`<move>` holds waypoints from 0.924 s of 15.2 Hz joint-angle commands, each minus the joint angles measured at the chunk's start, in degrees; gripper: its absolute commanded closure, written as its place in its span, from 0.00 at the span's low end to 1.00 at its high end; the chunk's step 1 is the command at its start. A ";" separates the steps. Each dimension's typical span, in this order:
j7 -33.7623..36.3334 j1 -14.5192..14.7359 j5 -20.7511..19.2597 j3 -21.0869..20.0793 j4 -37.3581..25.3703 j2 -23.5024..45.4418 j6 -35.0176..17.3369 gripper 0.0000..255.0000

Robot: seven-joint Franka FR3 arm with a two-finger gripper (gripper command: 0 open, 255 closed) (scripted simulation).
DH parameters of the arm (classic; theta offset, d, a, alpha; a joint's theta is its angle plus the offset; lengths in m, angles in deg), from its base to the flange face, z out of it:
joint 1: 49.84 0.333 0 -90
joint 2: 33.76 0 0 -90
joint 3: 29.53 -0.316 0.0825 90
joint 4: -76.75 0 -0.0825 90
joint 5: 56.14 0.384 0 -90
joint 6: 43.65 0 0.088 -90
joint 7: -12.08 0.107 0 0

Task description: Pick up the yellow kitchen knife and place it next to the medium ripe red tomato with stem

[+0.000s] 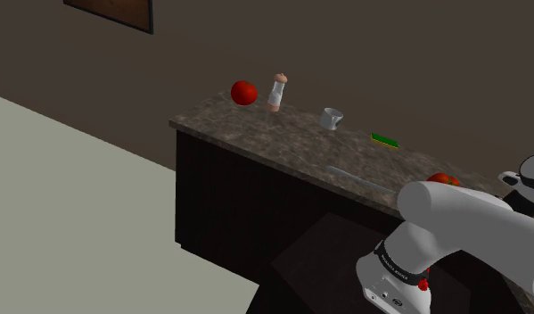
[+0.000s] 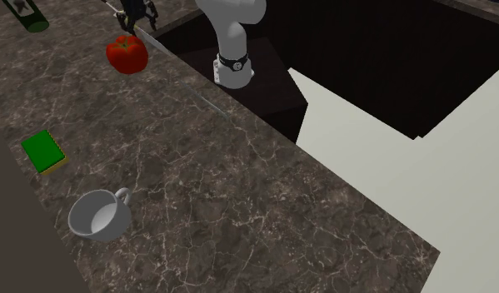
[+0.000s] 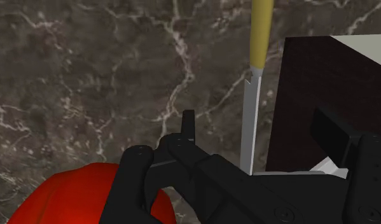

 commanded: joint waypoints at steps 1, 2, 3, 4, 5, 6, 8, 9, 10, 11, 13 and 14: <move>0.00 0.00 0.00 0.00 0.00 0.00 0.00 0.00; 0.00 0.00 0.00 0.00 0.00 0.00 0.00 0.00; -0.32 -0.07 1.75 -2.02 -0.83 -0.20 1.40 0.00; -0.63 -0.06 3.45 -3.98 -1.76 -0.33 2.79 0.00; -0.92 0.01 5.09 -5.85 -2.78 -0.40 4.17 0.00; -1.12 0.12 6.33 -7.26 -3.65 -0.41 5.25 0.00; -1.12 0.13 6.32 -7.26 -3.65 -0.42 5.26 0.00; -1.12 0.13 6.33 -7.26 -3.65 -0.42 5.26 0.00; -1.12 0.13 6.32 -7.26 -3.65 -0.42 5.26 0.00; -1.12 0.13 6.32 -7.26 -3.65 -0.42 5.26 0.00; -1.12 0.13 6.32 -7.26 -3.65 -0.42 5.26 0.00; -1.12 0.13 6.32 -7.26 -3.65 -0.42 5.26 0.00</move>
